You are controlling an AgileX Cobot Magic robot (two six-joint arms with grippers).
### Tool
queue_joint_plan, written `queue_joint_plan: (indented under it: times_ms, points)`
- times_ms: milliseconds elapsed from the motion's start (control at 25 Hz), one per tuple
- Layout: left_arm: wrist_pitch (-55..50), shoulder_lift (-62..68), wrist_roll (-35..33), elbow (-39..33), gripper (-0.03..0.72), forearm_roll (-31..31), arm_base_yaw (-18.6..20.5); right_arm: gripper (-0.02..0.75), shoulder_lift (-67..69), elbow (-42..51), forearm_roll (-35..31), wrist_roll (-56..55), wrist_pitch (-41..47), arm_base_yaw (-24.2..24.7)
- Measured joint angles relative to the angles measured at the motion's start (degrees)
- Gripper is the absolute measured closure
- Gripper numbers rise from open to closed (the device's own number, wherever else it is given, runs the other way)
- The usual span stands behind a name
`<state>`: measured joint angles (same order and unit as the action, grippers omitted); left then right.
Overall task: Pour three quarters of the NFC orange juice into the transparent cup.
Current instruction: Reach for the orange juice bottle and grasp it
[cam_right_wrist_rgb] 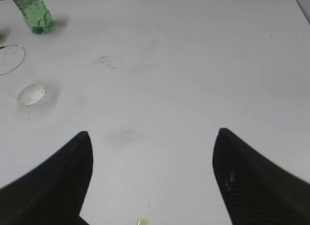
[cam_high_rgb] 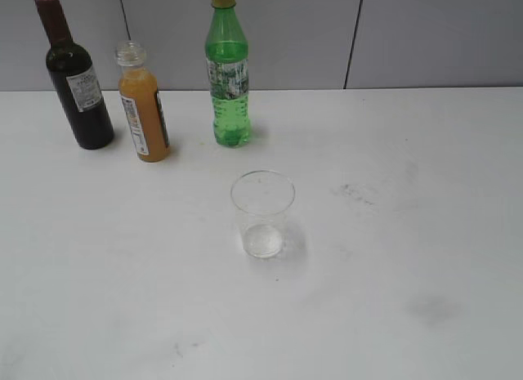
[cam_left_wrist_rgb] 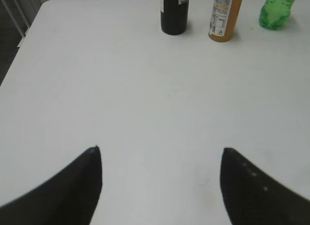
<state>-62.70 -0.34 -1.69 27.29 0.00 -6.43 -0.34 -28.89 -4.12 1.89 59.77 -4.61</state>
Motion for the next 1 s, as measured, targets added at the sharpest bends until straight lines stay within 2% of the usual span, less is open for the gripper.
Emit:
queue_joint_plan:
  times_ms: [360,480,600,1000]
  points:
    - [0.00,0.00,0.00,0.00,0.100,0.00,0.00,0.147,0.00,0.00,0.00,0.00,0.00,0.00]
    - [0.20,0.00,0.00,0.05,0.036,0.00,0.00,0.147,0.00,0.00,0.00,0.00,0.00,0.00]
    - [0.46,0.00,0.00,0.05,0.004,0.00,0.00,0.147,0.00,0.00,0.00,0.00,0.00,0.00]
    - [5.67,2.46,0.00,1.17,-0.001,-0.91,0.00,0.147,0.00,0.00,-0.05,0.00,0.00,0.00]
